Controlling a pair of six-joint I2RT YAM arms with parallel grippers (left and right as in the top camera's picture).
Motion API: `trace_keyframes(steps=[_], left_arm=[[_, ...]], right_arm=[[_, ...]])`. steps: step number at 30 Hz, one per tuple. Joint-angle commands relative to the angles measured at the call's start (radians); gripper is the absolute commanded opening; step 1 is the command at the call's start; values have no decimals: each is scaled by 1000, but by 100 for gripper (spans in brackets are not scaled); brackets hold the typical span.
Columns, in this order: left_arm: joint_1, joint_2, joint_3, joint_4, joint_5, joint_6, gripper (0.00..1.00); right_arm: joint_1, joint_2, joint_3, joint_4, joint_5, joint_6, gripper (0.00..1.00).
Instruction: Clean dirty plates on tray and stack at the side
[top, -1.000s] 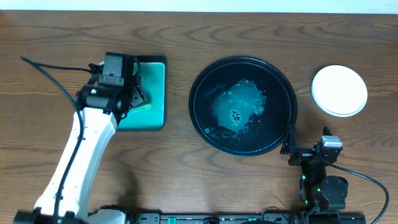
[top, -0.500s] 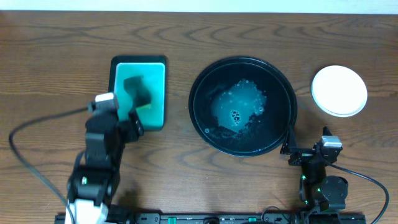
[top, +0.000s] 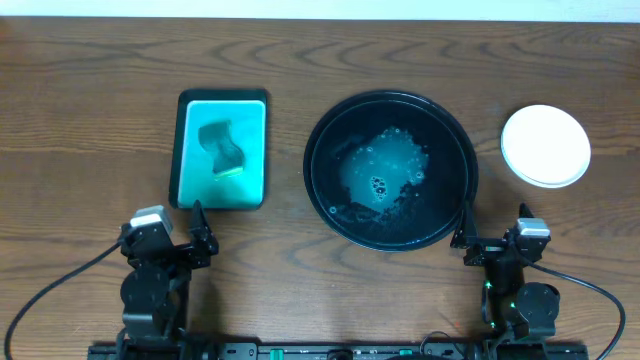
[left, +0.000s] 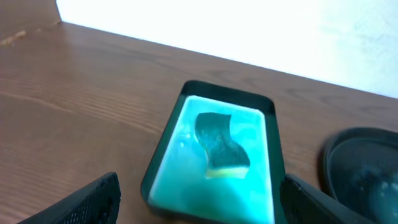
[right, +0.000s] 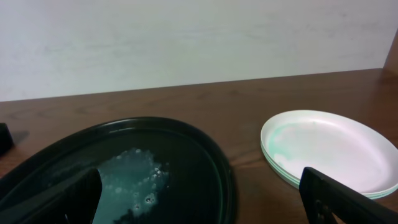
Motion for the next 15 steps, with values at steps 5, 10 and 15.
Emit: trace_keyframes(steps=[5,10,15], left_arm=[[20,-76,-148,119,13,20,82],[20,-114,-214,211,17,17,82],[20,-164,-250,221,17,18,82]], right_arm=[[14,-6,-1,-4,-2,-10,99],[14,-6,-1,-4,-2,-10,99],[14,-6,-1,-4,-2,-10,99]])
